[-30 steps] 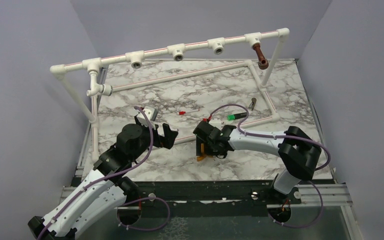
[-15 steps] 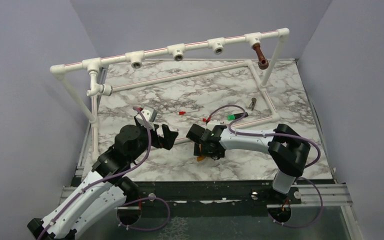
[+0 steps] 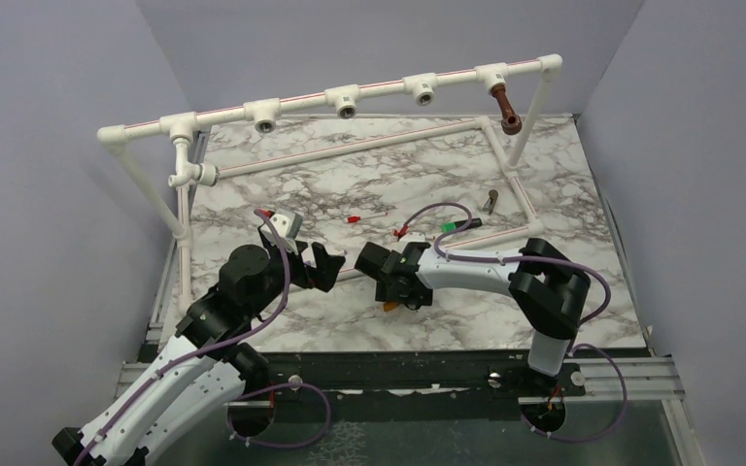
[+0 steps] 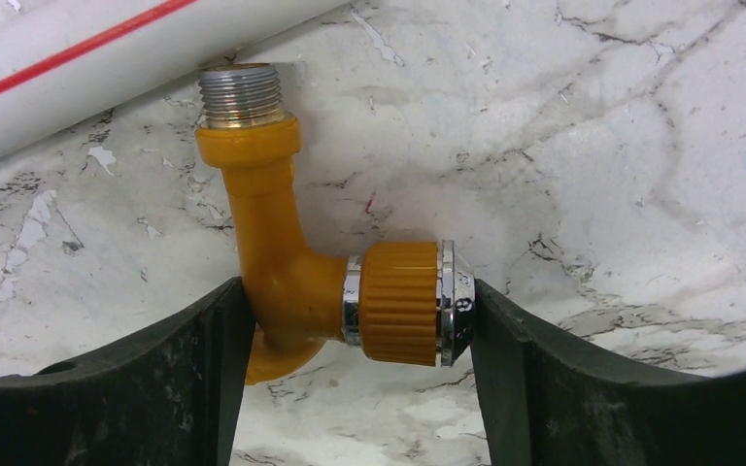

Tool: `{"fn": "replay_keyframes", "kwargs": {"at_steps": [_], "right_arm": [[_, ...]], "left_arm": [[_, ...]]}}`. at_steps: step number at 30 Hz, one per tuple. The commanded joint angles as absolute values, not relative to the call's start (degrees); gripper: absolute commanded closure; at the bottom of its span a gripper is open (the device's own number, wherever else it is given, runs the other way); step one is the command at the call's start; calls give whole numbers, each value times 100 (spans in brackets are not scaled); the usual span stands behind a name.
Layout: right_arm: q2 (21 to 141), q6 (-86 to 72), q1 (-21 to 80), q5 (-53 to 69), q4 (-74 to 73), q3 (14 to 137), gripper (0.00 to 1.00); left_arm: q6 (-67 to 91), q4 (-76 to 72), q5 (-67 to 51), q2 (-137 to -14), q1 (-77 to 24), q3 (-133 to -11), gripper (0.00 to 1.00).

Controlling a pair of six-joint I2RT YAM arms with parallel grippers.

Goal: Install the water faucets

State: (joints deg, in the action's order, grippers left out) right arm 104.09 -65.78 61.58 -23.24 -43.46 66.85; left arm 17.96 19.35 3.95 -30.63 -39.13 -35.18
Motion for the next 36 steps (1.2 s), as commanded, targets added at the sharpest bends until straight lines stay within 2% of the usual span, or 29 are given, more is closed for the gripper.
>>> {"fn": "replay_keyframes", "kwargs": {"at_steps": [1,8,16,20,26,36], "right_arm": [[10606,-6637,6239,-2680,-4558,6803,32],[10218,-6290,6260,-2770,-4402,6579,73],[9094,-5031,6258,-2682,-3350,5733,86],[8490,-4280,6258,-2595,-2821,5338,99],[7808,-2918,6258,-2039,-1876,4888,100],[7205,-350,6258,-856,-594,4364,99]], "left_arm": [[1828,1866,522,-3003,-3937,-3522,1],[1841,1972,872,-3005,-3937,-3553,1],[1825,2215,1297,-3470,-3936,-3772,1],[1848,2337,1308,-3889,-3929,-3907,1],[2110,2400,831,-4693,-3852,-4167,1],[2686,2522,-1125,-5267,-3479,-4567,1]]}}
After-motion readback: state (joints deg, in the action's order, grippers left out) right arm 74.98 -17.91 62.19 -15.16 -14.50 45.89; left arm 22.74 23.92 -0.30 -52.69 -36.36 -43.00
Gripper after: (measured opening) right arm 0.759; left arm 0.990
